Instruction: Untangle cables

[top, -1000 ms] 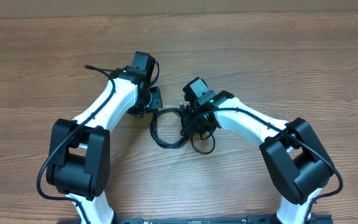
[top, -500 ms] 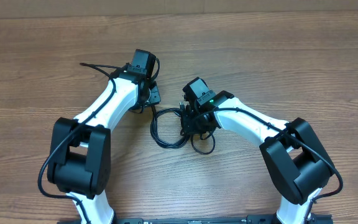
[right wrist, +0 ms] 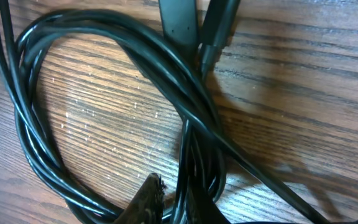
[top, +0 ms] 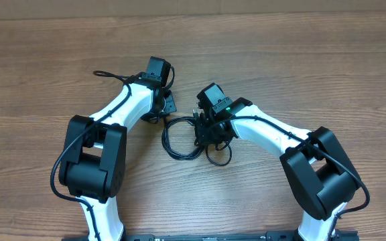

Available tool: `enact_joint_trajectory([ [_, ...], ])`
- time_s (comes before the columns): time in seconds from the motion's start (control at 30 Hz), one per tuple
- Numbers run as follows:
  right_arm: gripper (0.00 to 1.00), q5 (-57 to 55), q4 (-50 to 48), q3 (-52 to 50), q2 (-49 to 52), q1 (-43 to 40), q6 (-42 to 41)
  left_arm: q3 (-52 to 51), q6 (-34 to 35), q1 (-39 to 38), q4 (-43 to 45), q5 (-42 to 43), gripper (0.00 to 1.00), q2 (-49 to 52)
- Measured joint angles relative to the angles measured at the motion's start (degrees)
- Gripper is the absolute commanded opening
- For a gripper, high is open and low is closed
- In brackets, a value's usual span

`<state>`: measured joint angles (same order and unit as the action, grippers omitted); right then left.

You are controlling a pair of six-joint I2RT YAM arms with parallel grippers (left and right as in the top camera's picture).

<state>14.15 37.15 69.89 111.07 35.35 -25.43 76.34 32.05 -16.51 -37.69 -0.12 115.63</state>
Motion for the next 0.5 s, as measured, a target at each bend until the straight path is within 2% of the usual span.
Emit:
enact_joint_trajectory([
  [0.2,0.12,0.0,0.0,0.0,0.0,0.0,0.0,0.4,-0.7,0.0,-3.5,2.8,0.04,0.0],
  [0.3,0.04,0.0,0.0,-0.1,0.0,0.0,0.0,1.8,-1.7,0.0,-7.0,4.6,0.04,0.0],
  [0.5,0.04,0.0,0.1,-0.2,0.0,0.0,0.0,7.8,-3.6,0.0,-13.9,6.2,0.04,-0.6],
])
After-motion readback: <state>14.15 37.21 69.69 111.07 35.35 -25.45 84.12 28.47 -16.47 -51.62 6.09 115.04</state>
